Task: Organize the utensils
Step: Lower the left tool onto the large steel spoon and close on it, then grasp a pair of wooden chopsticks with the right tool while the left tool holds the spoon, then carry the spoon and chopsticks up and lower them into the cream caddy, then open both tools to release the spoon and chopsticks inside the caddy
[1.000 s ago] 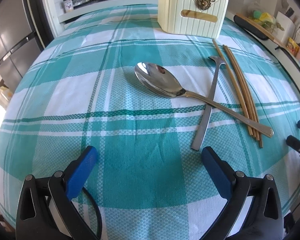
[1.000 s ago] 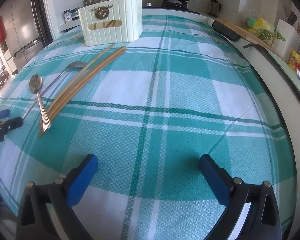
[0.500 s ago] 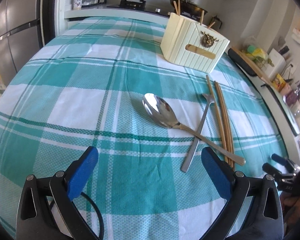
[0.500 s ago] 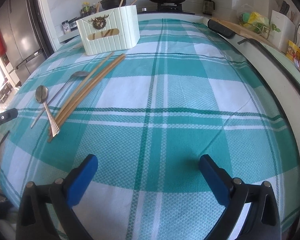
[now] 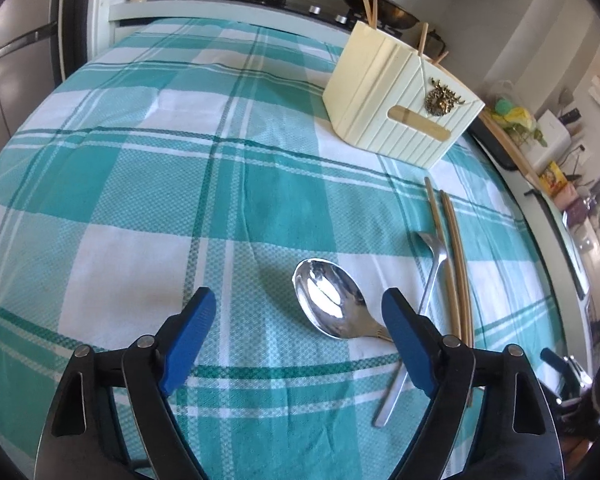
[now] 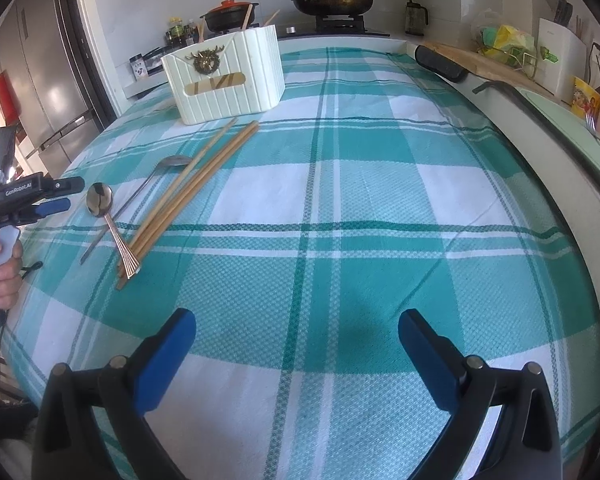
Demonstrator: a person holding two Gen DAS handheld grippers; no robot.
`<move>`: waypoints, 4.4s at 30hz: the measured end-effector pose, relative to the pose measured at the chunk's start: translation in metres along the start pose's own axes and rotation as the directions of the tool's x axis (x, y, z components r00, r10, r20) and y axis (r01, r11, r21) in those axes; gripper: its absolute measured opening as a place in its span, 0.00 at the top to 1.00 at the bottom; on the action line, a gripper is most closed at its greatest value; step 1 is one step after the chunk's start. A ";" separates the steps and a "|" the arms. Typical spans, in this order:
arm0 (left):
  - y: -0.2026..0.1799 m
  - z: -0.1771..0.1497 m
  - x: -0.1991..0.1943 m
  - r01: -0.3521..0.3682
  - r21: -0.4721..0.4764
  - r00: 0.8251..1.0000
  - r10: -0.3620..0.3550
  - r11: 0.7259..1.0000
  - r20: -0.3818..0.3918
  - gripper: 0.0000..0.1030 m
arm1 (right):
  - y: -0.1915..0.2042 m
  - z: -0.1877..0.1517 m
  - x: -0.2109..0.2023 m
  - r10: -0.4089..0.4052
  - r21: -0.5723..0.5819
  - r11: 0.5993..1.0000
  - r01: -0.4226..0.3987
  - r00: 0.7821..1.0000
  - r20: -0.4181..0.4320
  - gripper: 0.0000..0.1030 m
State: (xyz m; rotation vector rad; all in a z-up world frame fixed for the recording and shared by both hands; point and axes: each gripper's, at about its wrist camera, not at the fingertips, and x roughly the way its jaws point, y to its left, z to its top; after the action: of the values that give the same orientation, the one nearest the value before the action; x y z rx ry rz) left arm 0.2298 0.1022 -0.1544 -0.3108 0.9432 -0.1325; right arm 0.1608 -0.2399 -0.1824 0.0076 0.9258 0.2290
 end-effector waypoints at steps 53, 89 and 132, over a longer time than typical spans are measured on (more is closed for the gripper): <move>-0.007 0.050 -0.012 -0.018 -0.001 0.988 0.018 1.000 0.151 1.00 | 0.062 0.163 0.142 0.076 -0.024 0.996 -0.085 0.961 -0.265 0.87; -0.046 0.070 -0.104 0.030 0.095 0.951 -0.058 0.995 0.304 1.00 | 0.034 0.183 -0.012 0.198 -0.061 0.980 -0.190 0.963 0.184 0.94; -0.117 0.263 0.019 -0.148 0.278 0.948 0.056 0.949 0.312 1.00 | 0.053 0.377 0.089 0.216 -0.103 0.976 -0.190 0.874 0.436 0.94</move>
State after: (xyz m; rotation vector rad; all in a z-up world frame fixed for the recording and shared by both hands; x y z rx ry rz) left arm 0.4574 0.0406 0.0121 0.0013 0.6221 -0.1253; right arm 0.5007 -0.1360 -0.0196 0.1020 0.4567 0.4309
